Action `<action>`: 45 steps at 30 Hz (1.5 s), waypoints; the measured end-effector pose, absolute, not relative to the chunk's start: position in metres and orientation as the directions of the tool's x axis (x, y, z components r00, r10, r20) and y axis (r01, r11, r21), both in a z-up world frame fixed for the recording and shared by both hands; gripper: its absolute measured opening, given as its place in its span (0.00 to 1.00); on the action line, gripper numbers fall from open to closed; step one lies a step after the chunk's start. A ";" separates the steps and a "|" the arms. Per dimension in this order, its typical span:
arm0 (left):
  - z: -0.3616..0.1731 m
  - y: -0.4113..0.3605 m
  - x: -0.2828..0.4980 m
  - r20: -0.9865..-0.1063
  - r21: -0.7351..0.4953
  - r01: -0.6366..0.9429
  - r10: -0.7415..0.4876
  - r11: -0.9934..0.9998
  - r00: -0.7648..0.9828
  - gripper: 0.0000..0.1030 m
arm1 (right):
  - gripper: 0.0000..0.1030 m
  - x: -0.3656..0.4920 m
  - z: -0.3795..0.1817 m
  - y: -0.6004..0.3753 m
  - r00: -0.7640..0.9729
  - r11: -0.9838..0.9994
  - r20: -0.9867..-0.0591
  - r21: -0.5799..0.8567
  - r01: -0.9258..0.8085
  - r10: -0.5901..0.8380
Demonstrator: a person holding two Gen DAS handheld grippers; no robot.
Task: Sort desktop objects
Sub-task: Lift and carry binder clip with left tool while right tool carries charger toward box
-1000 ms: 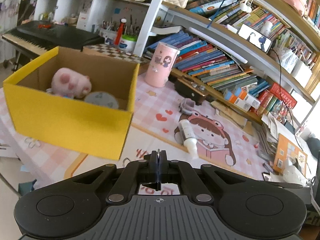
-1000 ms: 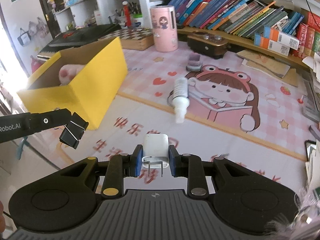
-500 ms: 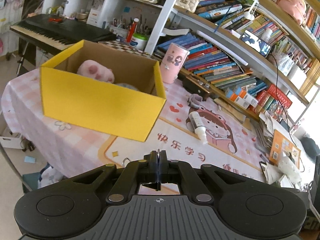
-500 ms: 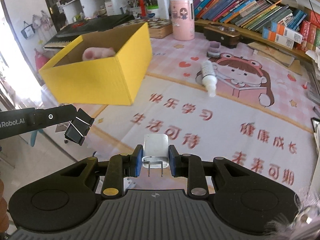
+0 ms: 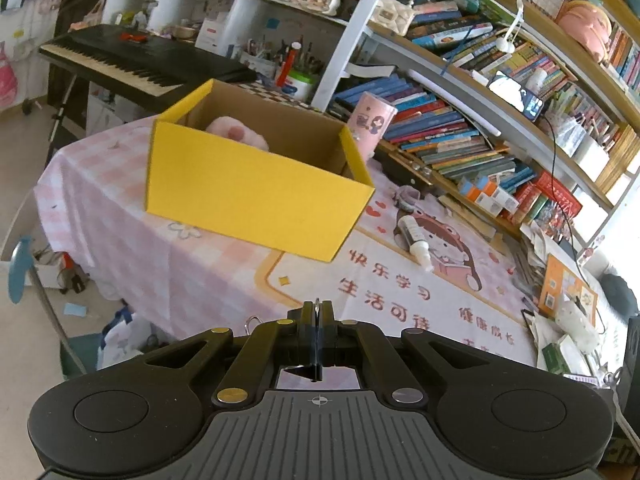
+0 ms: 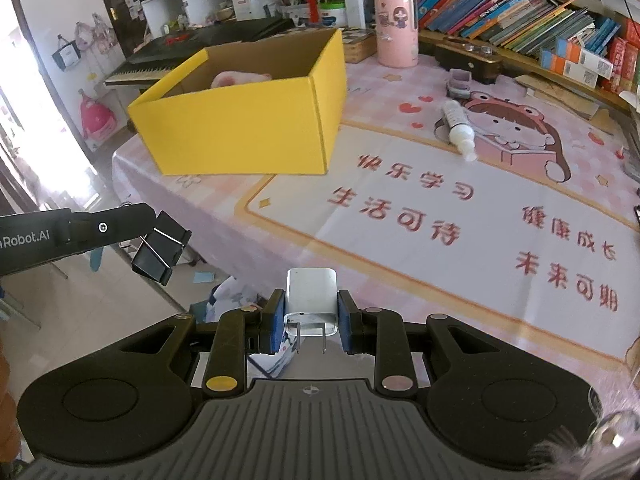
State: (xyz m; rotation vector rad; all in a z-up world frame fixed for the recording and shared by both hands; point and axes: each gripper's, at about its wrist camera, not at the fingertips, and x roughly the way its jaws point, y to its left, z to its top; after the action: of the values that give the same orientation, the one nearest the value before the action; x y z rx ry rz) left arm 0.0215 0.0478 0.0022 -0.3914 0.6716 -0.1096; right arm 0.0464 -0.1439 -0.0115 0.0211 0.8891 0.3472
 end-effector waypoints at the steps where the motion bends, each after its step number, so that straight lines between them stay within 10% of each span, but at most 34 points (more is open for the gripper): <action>1: 0.002 0.051 0.019 -0.584 -0.388 -0.028 -0.222 0.921 0.781 0.00 | 0.24 0.044 -0.012 -0.141 0.576 0.944 -0.758 0.161 -0.289 0.306; 45: 0.012 0.123 0.009 -0.529 -0.401 -0.115 -0.127 0.909 0.839 0.00 | 0.24 0.052 0.002 -0.060 0.568 0.894 -0.730 0.134 -0.428 0.381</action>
State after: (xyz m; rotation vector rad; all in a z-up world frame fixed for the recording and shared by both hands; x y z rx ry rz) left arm 0.0087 0.1229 0.0117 -0.4364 0.5794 -0.0062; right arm 0.0525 -0.0603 0.0018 -0.0603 0.8424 0.4752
